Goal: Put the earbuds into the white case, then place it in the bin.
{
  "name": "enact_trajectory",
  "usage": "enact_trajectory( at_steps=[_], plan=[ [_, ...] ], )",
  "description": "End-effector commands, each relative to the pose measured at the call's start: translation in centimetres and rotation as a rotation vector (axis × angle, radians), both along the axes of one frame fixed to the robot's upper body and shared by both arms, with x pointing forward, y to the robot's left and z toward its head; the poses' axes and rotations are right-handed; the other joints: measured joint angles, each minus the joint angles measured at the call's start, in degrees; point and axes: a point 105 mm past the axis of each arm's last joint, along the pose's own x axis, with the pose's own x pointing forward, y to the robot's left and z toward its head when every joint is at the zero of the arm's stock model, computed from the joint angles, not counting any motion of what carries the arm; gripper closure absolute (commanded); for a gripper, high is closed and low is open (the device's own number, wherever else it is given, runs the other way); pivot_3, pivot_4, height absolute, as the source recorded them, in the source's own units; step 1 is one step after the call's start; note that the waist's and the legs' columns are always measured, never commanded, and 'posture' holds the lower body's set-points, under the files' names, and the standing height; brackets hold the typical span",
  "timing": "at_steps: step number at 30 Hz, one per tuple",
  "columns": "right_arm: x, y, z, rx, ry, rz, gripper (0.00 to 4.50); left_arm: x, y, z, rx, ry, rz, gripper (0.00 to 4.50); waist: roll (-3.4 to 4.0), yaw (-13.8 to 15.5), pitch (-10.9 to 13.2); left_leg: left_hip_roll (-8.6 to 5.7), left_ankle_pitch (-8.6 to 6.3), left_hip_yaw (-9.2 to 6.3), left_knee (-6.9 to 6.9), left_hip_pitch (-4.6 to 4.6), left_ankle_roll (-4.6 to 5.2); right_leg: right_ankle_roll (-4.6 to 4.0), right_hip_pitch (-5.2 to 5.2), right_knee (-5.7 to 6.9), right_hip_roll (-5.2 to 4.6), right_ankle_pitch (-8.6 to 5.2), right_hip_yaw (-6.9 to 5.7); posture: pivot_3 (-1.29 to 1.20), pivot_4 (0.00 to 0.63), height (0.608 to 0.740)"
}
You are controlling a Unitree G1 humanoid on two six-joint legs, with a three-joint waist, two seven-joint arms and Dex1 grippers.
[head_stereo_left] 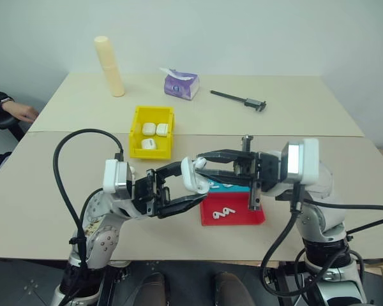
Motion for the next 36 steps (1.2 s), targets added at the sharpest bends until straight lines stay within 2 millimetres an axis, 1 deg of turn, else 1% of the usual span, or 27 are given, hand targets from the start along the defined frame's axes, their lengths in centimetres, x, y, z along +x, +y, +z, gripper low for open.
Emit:
enact_trajectory(
  at_steps=[1,2,7,9,11,14,16,18,20,23,26,27,30,32,36],
  plan=[
    [-0.4,0.4,-0.7,-0.044,-0.033,0.008,2.22,-0.5,-0.3,1.1,-0.031,-0.045,-0.017,1.69,0.00,0.00,0.00,0.00,0.00,0.00,0.00,0.00,0.00,0.00,0.00,0.00,0.00,0.00,0.00,0.00,0.150,0.740],
    [-0.5,0.4,-0.8,-0.054,-0.037,0.011,1.90,-0.5,-0.4,1.1,-0.031,-0.043,-0.016,1.69,0.00,-0.01,0.00,0.00,0.00,0.00,0.00,0.00,0.00,0.00,0.00,0.00,0.00,0.00,0.00,0.00,0.150,0.740],
    [-0.5,0.2,-1.2,-0.090,-0.055,0.011,1.90,-0.4,-0.4,1.0,-0.034,-0.038,-0.006,1.69,0.00,0.00,0.00,0.00,0.00,0.00,0.00,0.00,0.00,0.00,0.00,0.00,0.00,0.00,0.00,0.00,0.150,0.740],
    [-0.5,-0.1,-1.1,-0.098,-0.050,0.014,1.90,-0.2,-0.3,1.0,-0.028,-0.037,0.015,1.69,0.00,0.02,0.00,0.00,0.00,0.00,0.00,0.00,0.00,0.00,0.00,-0.01,0.00,0.00,0.00,0.00,0.150,0.740],
    [-0.4,-0.8,-0.4,-0.109,-0.038,0.006,1.90,0.6,0.5,0.4,0.015,-0.024,0.078,1.69,0.00,0.05,0.00,-0.01,0.00,0.00,0.00,0.00,0.00,0.00,0.00,-0.01,-0.01,0.00,0.00,0.00,0.150,0.740],
    [1.0,-1.9,0.6,-0.166,-0.007,-0.072,1.90,1.6,2.4,-1.6,0.112,-0.008,0.175,1.69,0.00,-0.15,0.00,0.01,0.00,-0.02,0.00,0.02,0.00,-0.01,0.00,0.00,-0.01,0.00,0.03,0.00,0.150,0.740],
    [2.8,-2.5,0.1,-0.313,0.002,-0.170,1.90,1.8,3.8,-3.1,0.149,0.002,0.242,1.69,0.03,-0.48,0.00,0.03,0.00,0.00,-0.02,0.05,0.00,-0.02,-0.03,0.01,0.00,0.00,0.06,0.00,0.150,0.740],
    [4.5,-3.1,-0.6,-0.474,0.036,-0.236,1.90,1.3,4.8,-4.2,0.179,0.018,0.286,1.69,0.03,-0.44,0.01,0.03,0.00,0.04,-0.05,0.04,0.01,-0.03,-0.09,0.00,-0.01,0.00,0.11,0.00,0.150,0.740],
    [5.7,-3.6,-1.2,-0.603,0.057,-0.273,1.90,0.6,5.2,-5.0,0.199,0.027,0.307,1.69,0.03,-0.18,0.01,0.05,-0.01,0.05,-0.06,-0.04,0.02,-0.05,-0.20,-0.03,-0.03,-0.01,0.09,0.00,0.150,0.740],
    [7.5,-4.0,-2.5,-0.842,0.073,-0.307,1.90,-0.3,5.5,-6.0,0.226,0.029,0.333,1.69,0.04,-0.08,0.01,0.05,-0.01,0.09,-0.06,-0.20,0.02,-0.07,-0.41,-0.01,-0.06,-0.01,0.13,0.00,0.150,0.740],
    [8.5,-4.0,-3.8,-1.043,0.080,-0.296,1.90,-0.3,5.3,-6.3,0.226,0.029,0.369,1.69,0.04,0.11,0.00,0.05,0.00,0.13,-0.03,-0.53,0.03,-0.08,-0.83,0.09,-0.05,0.00,0.19,0.00,0.150,0.740],
    [8.9,-3.9,-4.4,-1.109,0.056,-0.292,1.90,-0.3,5.2,-6.3,0.218,0.028,0.379,1.69,0.05,0.10,0.01,0.05,0.00,0.14,-0.03,-0.54,0.04,-0.08,-0.86,0.09,-0.05,0.00,0.19,0.00,0.150,0.740],
    [10.1,-3.2,-5.6,-1.230,0.019,-0.294,1.90,-0.1,4.7,-6.3,0.203,0.017,0.396,1.69,0.05,0.05,0.00,0.05,-0.01,0.19,-0.03,-0.58,0.04,-0.07,-0.88,0.08,-0.05,0.01,0.21,0.00,0.150,0.740],
    [10.9,-2.6,-6.0,-1.274,0.002,-0.306,1.90,-0.1,4.4,-6.4,0.202,0.015,0.405,1.69,0.05,-0.05,0.00,0.05,-0.01,0.22,-0.03,-0.60,0.05,-0.06,-0.91,0.09,-0.05,0.02,0.22,0.00,0.150,0.740],
    [12.4,-2.0,-6.9,-1.352,-0.032,-0.332,1.90,-0.1,4.1,-6.5,0.196,0.008,0.421,1.69,0.05,-0.08,0.01,0.06,0.00,0.30,-0.03,-0.59,0.04,-0.07,-0.94,0.16,-0.02,0.02,0.22,0.00,0.150,0.740]
  ],
)
